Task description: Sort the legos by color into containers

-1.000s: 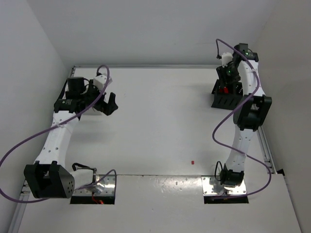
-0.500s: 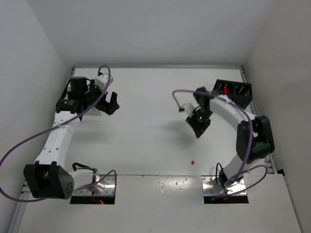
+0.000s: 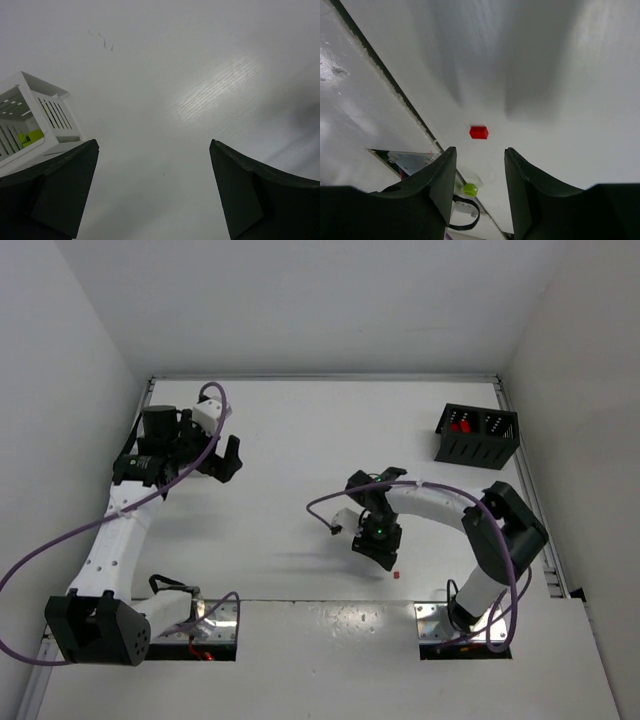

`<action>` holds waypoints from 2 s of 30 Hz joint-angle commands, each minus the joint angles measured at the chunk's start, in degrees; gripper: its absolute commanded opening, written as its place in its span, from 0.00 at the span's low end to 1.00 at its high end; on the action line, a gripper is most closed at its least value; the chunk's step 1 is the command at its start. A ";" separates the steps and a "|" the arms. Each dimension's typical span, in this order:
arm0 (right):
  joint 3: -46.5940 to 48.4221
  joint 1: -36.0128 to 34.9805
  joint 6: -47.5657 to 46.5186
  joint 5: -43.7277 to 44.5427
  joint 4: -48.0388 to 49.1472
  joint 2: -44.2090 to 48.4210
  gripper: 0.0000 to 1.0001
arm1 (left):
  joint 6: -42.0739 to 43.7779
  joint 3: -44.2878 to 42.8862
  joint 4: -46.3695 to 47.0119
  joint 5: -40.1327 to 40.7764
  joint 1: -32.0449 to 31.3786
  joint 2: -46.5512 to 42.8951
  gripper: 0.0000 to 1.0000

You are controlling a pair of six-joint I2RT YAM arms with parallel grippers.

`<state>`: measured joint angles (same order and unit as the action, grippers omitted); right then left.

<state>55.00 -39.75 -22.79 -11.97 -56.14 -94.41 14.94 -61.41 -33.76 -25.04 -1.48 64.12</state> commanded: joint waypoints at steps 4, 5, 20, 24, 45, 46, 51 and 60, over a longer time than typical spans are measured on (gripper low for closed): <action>-0.59 -6.13 -0.32 5.89 1.91 -1.74 0.44 | 0.96 0.41 1.24 1.57 -0.55 -3.03 1.00; -0.60 -6.65 -0.94 6.60 2.43 -1.74 0.44 | 0.97 0.41 1.24 1.57 -0.55 -3.03 1.00; -7.36 -13.60 0.37 13.89 5.87 -2.26 0.52 | 0.97 -0.11 1.77 1.04 -0.55 -1.98 1.00; -7.89 -15.36 1.77 15.83 8.76 -2.88 0.52 | 0.97 -0.12 1.77 1.57 -0.55 -1.98 1.00; -6.84 -18.17 4.42 18.47 10.96 -7.45 0.12 | 2.02 -1.70 1.77 2.63 -0.55 -1.45 1.00; -6.84 -18.17 4.42 18.47 10.96 -7.45 0.11 | 2.02 -1.70 1.77 2.63 -0.55 -0.93 1.00; -5.17 -18.17 4.94 18.47 10.96 -6.93 0.04 | 2.02 -2.23 1.77 2.63 -0.55 -0.92 1.00; 4.84 -14.58 5.56 19.09 6.14 -1.75 0.00 | 2.02 -3.37 1.77 2.63 -1.07 0.13 1.00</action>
<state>55.68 -55.72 -18.00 7.25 -49.39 -99.31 16.78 -62.02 -33.76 -22.41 -1.54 64.31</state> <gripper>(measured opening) 0.166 0.995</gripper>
